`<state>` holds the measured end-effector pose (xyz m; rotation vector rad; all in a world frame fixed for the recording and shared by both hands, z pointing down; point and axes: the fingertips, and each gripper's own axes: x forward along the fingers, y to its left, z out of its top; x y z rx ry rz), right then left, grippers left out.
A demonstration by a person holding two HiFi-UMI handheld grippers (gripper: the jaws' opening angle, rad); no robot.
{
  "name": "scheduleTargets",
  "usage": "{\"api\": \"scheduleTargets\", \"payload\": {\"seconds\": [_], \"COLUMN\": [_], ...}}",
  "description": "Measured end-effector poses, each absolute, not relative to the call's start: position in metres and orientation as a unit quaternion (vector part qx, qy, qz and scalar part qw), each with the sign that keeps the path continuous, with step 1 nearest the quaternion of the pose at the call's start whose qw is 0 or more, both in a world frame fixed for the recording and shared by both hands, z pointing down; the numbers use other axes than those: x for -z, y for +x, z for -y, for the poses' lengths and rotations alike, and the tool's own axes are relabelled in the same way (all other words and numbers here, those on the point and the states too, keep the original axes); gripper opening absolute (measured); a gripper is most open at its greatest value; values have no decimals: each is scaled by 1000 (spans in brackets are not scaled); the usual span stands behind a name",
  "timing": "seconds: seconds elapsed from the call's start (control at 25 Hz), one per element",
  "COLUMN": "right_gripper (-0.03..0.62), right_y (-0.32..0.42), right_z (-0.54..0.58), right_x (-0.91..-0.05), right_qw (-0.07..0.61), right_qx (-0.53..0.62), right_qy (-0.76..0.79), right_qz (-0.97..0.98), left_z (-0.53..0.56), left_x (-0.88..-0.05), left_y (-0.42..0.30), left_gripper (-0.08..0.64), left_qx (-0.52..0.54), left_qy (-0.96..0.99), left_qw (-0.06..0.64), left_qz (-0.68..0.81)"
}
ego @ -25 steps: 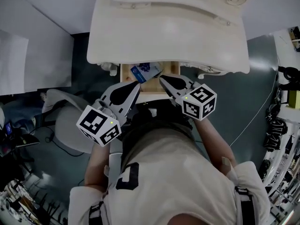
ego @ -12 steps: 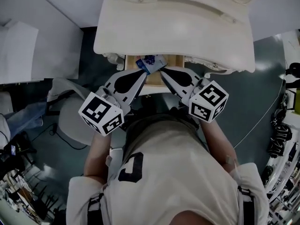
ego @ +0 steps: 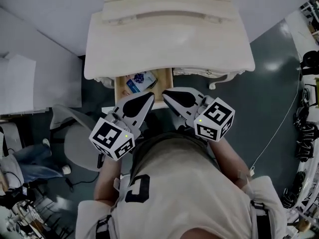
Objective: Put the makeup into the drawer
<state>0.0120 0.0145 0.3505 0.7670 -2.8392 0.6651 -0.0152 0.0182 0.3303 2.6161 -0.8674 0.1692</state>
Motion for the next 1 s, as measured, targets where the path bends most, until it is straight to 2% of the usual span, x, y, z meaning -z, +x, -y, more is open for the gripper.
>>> {"api": "scheduleTargets", "payload": {"seconds": [0.52,1.0], "right_gripper": [28,28], "right_y": [116,130], "right_z": [-68,-95], "right_x": [-341,-345], "right_qw": [44,40], "right_qx": [-219,-233], "right_qy": [243,201], "right_qz": [944,951], "left_z": [-78,-114], "left_x": [-320,-319], "left_y": [90,99], "left_gripper": [57,57], "left_qx": [-56,-66], "left_qy": [926,905], "left_qw": [181,188], "left_qz": [326,376]}}
